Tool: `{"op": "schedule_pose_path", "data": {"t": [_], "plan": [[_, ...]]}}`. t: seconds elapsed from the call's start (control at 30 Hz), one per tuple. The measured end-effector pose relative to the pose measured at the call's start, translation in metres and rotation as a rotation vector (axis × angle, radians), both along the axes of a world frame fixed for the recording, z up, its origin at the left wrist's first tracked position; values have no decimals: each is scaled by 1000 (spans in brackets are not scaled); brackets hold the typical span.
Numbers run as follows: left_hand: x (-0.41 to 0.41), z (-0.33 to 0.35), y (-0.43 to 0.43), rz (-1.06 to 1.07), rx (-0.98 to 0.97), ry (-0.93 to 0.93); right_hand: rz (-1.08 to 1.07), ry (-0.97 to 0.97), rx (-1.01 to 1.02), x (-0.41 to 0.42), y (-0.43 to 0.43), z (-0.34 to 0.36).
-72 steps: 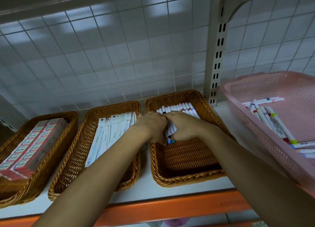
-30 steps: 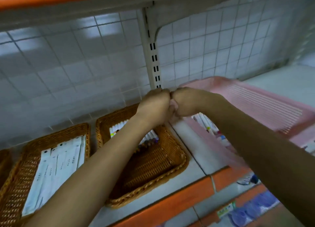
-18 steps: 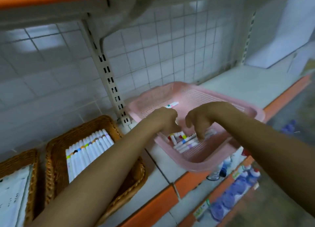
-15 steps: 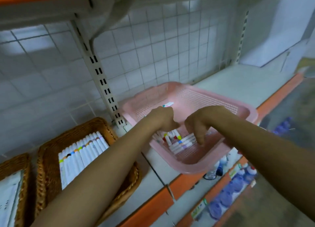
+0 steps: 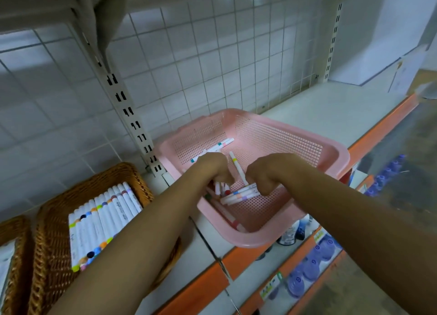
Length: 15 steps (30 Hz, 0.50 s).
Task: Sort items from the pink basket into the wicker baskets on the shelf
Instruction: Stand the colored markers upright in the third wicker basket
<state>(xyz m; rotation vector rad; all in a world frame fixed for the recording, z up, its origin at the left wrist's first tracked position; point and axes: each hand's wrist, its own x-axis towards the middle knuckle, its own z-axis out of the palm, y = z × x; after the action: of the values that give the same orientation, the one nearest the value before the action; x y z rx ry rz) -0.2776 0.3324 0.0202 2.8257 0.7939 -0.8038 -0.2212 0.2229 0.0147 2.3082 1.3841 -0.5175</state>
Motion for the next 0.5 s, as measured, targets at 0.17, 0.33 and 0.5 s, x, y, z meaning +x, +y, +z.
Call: {"op": "schedule_pose_path", "data": {"t": [0.17, 0.33, 0.5], "plan": [[-4, 3, -3, 61, -63, 6, -5, -11, 159, -1, -1, 1], [-7, 1, -3, 47, 14, -204, 4, -25, 245, -1, -5, 6], [-14, 16, 0, 18, -143, -459, 9, -74, 379, 2, -6, 23]]}}
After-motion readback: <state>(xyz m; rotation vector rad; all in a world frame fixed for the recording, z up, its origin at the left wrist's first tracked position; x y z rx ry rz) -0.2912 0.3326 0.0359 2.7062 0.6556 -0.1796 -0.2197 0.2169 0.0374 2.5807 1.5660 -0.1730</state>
